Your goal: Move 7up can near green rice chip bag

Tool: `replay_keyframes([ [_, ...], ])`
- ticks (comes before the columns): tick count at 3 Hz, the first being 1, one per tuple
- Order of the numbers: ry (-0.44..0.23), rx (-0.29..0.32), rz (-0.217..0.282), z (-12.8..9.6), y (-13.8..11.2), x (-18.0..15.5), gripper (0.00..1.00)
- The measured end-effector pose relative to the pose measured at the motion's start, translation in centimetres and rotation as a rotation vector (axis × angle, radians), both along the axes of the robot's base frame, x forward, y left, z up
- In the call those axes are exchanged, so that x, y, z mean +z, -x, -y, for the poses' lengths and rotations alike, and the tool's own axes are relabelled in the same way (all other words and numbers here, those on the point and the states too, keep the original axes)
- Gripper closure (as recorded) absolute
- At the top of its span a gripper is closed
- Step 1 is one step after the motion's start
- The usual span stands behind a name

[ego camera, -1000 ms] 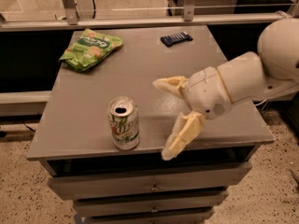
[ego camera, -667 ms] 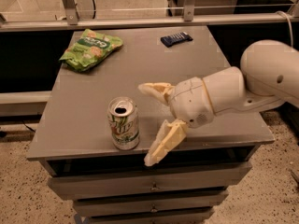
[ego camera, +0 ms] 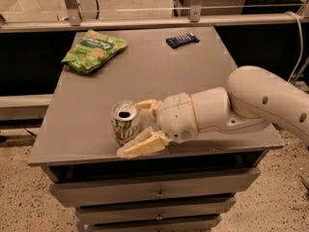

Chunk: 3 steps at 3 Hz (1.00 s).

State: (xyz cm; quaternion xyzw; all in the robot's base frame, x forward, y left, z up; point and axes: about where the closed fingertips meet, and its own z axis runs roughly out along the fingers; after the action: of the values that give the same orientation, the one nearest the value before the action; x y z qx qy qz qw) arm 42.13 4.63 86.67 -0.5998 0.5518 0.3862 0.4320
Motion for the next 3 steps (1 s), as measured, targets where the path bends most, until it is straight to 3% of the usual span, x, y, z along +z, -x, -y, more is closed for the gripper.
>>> replay_keyframes([
  [2, -0.007, -0.084, 0.005, 0.4, -3.0, 1.5, 0.84],
  [3, 0.041, -0.148, 0.021, 3.4, -5.2, 4.8, 1.00],
])
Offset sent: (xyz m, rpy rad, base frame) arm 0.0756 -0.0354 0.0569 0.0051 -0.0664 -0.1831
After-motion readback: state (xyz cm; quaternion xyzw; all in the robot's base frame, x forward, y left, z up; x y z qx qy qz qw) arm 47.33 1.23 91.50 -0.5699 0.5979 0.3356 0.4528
